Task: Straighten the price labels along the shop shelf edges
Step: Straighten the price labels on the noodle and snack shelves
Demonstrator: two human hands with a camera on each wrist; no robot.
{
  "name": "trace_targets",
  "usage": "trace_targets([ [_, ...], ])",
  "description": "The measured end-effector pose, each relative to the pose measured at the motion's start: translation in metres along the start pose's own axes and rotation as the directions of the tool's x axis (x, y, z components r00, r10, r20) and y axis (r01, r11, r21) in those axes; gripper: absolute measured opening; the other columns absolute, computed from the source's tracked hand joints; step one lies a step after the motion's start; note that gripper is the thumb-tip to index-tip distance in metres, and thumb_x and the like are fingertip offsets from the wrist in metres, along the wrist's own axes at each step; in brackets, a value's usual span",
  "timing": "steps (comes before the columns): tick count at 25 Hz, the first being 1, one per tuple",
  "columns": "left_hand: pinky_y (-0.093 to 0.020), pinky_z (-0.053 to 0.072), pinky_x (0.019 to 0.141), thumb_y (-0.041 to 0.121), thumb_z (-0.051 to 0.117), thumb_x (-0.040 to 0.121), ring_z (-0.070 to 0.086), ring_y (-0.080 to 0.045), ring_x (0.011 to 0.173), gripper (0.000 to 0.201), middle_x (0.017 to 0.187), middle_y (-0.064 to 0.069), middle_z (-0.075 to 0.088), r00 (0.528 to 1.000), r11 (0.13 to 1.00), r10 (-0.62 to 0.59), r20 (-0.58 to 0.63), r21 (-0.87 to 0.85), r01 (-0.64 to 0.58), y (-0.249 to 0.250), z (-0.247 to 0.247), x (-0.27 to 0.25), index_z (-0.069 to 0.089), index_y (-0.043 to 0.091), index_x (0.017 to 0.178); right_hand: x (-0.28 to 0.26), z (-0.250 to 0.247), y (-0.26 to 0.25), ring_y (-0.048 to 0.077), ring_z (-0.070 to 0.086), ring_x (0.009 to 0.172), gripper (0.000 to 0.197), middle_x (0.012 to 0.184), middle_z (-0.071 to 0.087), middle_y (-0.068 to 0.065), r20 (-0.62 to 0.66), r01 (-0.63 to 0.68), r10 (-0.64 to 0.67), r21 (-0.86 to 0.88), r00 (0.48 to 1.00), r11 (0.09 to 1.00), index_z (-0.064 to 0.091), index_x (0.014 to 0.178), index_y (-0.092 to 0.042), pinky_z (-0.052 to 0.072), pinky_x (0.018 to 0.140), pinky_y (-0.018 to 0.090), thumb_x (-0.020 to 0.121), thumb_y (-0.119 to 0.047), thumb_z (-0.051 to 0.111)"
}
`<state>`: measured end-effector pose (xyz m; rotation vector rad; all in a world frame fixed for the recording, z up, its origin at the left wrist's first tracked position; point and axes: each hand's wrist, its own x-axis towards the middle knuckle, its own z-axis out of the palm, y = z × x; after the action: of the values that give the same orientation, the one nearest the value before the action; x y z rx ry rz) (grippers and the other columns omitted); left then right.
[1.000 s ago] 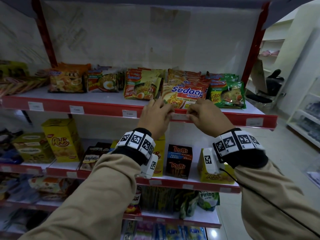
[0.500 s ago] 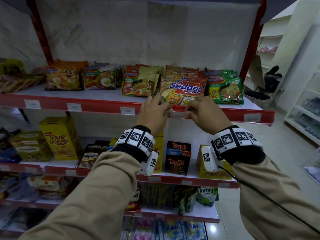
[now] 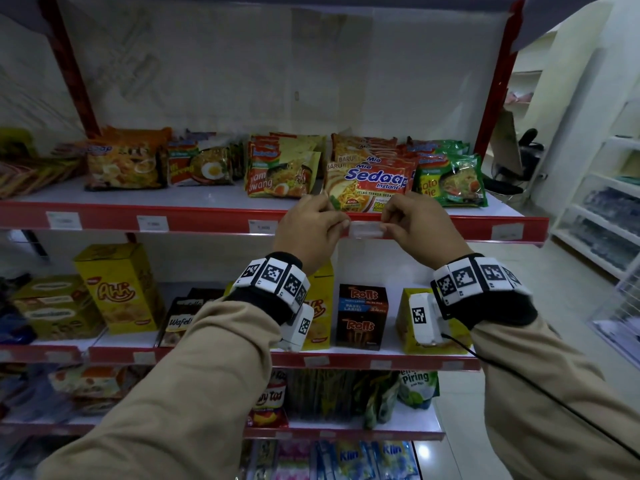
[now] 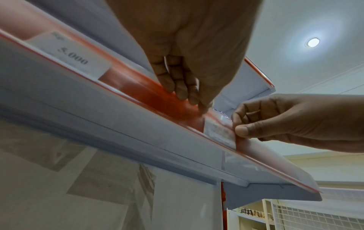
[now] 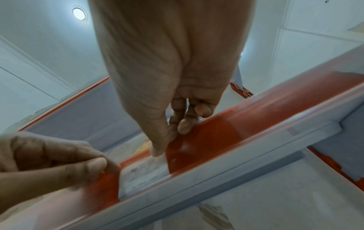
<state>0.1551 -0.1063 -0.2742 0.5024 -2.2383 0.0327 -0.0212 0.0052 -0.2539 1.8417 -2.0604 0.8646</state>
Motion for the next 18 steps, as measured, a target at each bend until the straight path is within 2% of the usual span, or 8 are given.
trace_targets([
  [3, -0.039, 0.049, 0.07, 0.027, 0.058, 0.091, 0.052, -0.023, 0.089, 0.023, 0.091, -0.005, 0.06, 1.0, 1.0, 0.008, -0.001, -0.003, -0.008, -0.001, -0.002, -0.003, 0.072, 0.013, 0.101, -0.004, 0.002, 0.002, 0.027, 0.053, 0.089, 0.014, 0.088, 0.056, 0.003, -0.047, -0.019, 0.018, -0.008, 0.999, 1.0, 0.064, 0.088, -0.012, 0.046, 0.083, 0.039, 0.078, -0.013, 0.074],
  [7, -0.034, 0.046, 0.077, 0.031, 0.059, 0.088, 0.049, -0.022, 0.098, 0.027, 0.103, -0.005, 0.055, 1.0, 0.997, -0.008, 0.028, 0.077, 0.006, 0.005, 0.003, -0.008, 0.065, 0.014, 0.109, -0.019, -0.004, 0.017, 0.027, 0.046, 0.102, 0.021, 0.098, 0.056, 0.006, -0.14, -0.127, 0.114, -0.085, 0.984, 0.988, 0.064, 0.093, -0.013, 0.034, 0.084, 0.03, 0.076, -0.017, 0.076],
  [9, -0.032, 0.04, 0.084, 0.033, 0.059, 0.086, 0.045, -0.023, 0.104, 0.032, 0.109, -0.006, 0.05, 0.998, 0.987, -0.036, 0.047, 0.156, 0.028, 0.011, 0.008, -0.011, 0.059, 0.014, 0.112, -0.027, -0.012, 0.026, 0.029, 0.044, 0.106, 0.023, 0.103, 0.058, 0.007, -0.163, -0.174, 0.154, -0.114, 0.974, 0.978, 0.063, 0.093, -0.015, 0.034, 0.087, 0.031, 0.075, -0.02, 0.077],
  [12, -0.037, 0.034, 0.094, 0.037, 0.056, 0.085, 0.041, -0.027, 0.113, 0.036, 0.115, -0.007, 0.048, 0.997, 0.97, -0.073, 0.026, 0.236, 0.065, 0.021, 0.017, -0.01, 0.054, 0.015, 0.114, -0.037, -0.027, 0.043, 0.032, 0.044, 0.108, 0.024, 0.108, 0.059, 0.008, -0.194, -0.24, 0.205, -0.178, 0.959, 0.954, 0.064, 0.093, -0.016, 0.037, 0.092, 0.039, 0.074, -0.022, 0.077],
  [18, -0.04, 0.032, 0.095, 0.035, 0.057, 0.083, 0.044, -0.027, 0.111, 0.04, 0.117, -0.004, 0.051, 0.999, 0.98, 0.014, 0.047, 0.196, -0.023, 0.07, 0.044, 0.017, 0.054, 0.02, 0.119, -0.067, -0.06, 0.096, 0.033, 0.043, 0.106, 0.028, 0.107, 0.057, 0.012, -0.254, -0.363, 0.303, -0.244, 0.919, 0.899, 0.065, 0.098, -0.015, 0.038, 0.089, 0.039, 0.072, -0.016, 0.076],
])
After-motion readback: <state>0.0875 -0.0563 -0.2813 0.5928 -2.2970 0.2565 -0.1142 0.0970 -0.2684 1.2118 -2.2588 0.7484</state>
